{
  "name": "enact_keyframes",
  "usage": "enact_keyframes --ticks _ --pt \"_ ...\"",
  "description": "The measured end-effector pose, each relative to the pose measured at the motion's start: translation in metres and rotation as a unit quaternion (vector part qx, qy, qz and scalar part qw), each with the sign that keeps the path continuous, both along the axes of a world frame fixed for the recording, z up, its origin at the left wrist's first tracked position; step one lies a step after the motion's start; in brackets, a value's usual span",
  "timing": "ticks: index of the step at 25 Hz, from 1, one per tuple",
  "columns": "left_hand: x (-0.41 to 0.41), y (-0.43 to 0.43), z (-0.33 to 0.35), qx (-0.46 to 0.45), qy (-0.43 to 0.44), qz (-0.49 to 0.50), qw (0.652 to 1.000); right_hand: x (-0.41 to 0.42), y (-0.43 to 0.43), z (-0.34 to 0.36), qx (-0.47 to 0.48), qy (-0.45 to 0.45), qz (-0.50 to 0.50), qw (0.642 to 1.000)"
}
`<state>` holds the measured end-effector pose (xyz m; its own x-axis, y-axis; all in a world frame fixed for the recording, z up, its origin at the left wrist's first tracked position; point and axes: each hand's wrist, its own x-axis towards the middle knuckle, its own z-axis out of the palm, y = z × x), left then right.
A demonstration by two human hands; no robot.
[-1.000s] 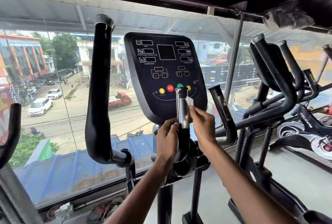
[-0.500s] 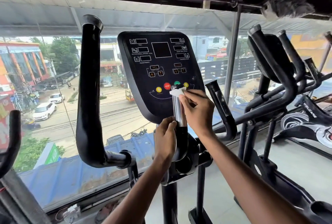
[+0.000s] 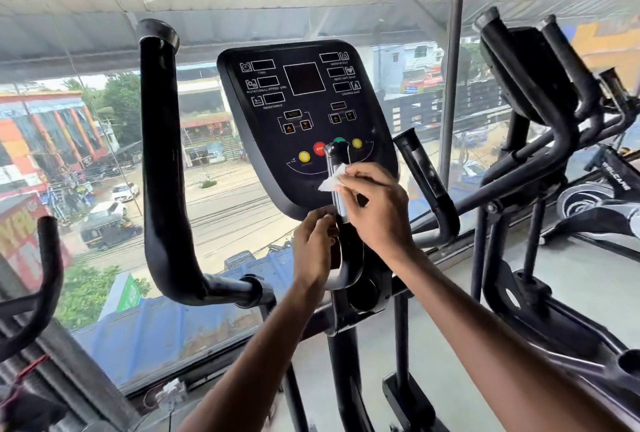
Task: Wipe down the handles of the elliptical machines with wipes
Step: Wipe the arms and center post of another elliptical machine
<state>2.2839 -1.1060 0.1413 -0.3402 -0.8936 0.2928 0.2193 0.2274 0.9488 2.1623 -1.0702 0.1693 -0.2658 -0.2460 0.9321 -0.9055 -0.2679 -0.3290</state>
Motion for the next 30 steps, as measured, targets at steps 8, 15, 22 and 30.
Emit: enact_keyframes --ticks 8,15,22,30 --pt "0.018 0.007 -0.005 0.02 -0.011 -0.054 0.998 0.044 0.047 -0.093 0.01 -0.044 -0.044 0.998" --pt "0.024 0.02 -0.001 0.013 -0.035 -0.062 0.997 0.061 0.042 -0.098 0.013 -0.022 -0.089 0.996" --pt "0.028 0.027 -0.007 0.007 -0.089 -0.059 0.994 0.081 0.047 -0.147 -0.002 -0.051 -0.092 0.994" --pt "0.03 0.02 -0.023 -0.027 -0.158 -0.05 0.986 0.123 0.025 -0.15 -0.159 -0.394 0.009 0.905"
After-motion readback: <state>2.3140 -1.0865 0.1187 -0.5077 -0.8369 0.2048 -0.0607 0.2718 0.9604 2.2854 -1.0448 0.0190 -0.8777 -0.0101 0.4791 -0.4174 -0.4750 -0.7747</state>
